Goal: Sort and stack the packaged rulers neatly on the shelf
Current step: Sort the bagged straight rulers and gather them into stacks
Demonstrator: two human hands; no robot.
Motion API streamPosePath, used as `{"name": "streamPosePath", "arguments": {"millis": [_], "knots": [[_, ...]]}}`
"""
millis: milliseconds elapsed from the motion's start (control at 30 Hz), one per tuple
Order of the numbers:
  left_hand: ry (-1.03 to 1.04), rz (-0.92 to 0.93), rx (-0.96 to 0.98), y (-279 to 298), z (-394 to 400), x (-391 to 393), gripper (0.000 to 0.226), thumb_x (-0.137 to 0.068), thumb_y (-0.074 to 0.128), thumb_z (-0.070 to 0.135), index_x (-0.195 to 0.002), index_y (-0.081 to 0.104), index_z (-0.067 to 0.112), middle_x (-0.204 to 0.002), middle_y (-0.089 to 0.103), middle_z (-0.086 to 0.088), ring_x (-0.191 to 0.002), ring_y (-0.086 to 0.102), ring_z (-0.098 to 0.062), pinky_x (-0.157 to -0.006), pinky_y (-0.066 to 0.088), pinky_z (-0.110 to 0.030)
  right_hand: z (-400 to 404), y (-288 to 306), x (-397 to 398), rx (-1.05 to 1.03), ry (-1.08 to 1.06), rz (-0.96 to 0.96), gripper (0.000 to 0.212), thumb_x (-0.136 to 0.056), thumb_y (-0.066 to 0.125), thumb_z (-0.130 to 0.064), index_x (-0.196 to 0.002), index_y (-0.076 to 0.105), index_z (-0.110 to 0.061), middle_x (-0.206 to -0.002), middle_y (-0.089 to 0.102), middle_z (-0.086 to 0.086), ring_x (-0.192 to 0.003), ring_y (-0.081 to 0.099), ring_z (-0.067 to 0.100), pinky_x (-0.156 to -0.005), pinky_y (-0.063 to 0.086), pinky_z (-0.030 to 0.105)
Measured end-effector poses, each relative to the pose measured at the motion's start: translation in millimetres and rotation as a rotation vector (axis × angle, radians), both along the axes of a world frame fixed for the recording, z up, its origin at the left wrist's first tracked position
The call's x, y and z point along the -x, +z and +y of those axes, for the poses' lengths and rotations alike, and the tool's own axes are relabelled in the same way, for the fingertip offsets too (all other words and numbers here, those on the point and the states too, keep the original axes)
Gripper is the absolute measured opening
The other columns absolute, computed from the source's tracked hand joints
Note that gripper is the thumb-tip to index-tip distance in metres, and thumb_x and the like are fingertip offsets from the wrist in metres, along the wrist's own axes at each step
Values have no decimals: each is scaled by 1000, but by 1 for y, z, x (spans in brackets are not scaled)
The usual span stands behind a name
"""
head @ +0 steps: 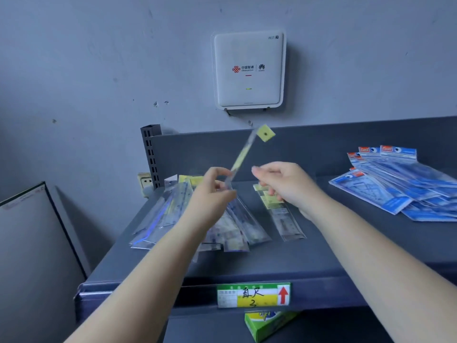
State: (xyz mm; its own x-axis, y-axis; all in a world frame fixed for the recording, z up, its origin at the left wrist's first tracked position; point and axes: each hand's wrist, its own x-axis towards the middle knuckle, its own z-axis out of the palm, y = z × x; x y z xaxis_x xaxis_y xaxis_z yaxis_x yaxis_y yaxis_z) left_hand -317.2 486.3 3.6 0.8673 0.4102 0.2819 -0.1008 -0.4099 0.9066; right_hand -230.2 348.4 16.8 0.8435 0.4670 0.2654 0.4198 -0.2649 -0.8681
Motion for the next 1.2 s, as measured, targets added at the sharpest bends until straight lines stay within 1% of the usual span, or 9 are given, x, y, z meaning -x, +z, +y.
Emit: {"name": "streamPosePath", "arguments": {"millis": [300, 433, 533, 633, 867, 933, 1000, 1067, 1200], "knots": [[-17, 36, -329, 5, -6, -1, 33, -87, 62, 30, -119, 60, 24, -95, 61, 7, -72, 56, -9, -68, 46, -23, -7, 1, -30, -216, -70, 292, 14, -89, 58, -2, -101, 63, -1, -79, 63, 7, -66, 58, 13, -62, 51, 27], [292, 230, -595, 5, 23, 3, 40, -85, 60, 45, -114, 57, 18, -97, 56, 4, -87, 58, -17, -79, 48, -31, -21, -11, -47, 329, -131, 52, 11, -80, 66, -12, -74, 62, -4, -65, 56, 11, -51, 42, 19, -53, 35, 27], [329, 324, -578, 4, 44, 7, 47, -84, 59, 47, -118, 54, 15, -99, 58, -1, -87, 56, -21, -79, 45, -32, -17, -20, -45, 767, -189, -178, 36, -77, 72, -30, -99, 67, -3, -99, 67, 12, -86, 60, 23, -73, 48, 30], [364, 352, -479, 3, 70, 21, 45, -85, 61, 41, -120, 54, 14, -112, 59, -5, -90, 54, -20, -79, 41, -30, -10, -15, -37, 722, -193, -296, 47, -78, 71, -35, -117, 58, -11, -114, 61, 5, -108, 54, 24, -73, 44, 28], [421, 543, -445, -12, 113, 47, 49, -87, 59, 39, -127, 53, 10, -109, 61, -7, -94, 55, -23, -81, 40, -27, 40, -5, -6, 529, 67, -246, 46, -80, 68, -44, -112, 63, -12, -98, 60, 1, -93, 54, 18, -79, 44, 27], [407, 582, -480, -16, 119, 50, 33, -88, 57, 42, -102, 63, 13, -95, 64, -9, -89, 57, -24, -73, 40, -28, 58, -4, 5, 579, 105, -228, 57, -82, 63, -50, -113, 63, -2, -113, 65, 15, -104, 60, 29, -88, 48, 34], [408, 594, -496, -20, 120, 51, 41, -86, 56, 48, -63, 52, 15, -64, 52, -5, -66, 49, -22, -58, 33, -28, 74, -5, 13, 625, 138, -220, 60, -83, 59, -54, -92, 65, 5, -94, 65, 20, -89, 61, 34, -73, 49, 34], [427, 600, -494, -24, 122, 50, 51, -84, 55, 54, -53, 44, 15, -52, 42, -1, -58, 44, -21, -56, 30, -27, 84, -6, 22, 665, 111, -218, 57, -82, 58, -57, -59, 43, -7, -60, 40, 8, -54, 42, 22, -47, 30, 28], [408, 471, -434, -22, 118, 44, 52, -79, 52, 64, -57, 52, 17, -48, 46, 8, -64, 48, -22, -71, 38, -31, 93, -5, 29, 740, 57, -211, 59, -79, 64, -55, -55, 29, -13, -56, 29, 1, -48, 30, 14, -43, 20, 27]]}}
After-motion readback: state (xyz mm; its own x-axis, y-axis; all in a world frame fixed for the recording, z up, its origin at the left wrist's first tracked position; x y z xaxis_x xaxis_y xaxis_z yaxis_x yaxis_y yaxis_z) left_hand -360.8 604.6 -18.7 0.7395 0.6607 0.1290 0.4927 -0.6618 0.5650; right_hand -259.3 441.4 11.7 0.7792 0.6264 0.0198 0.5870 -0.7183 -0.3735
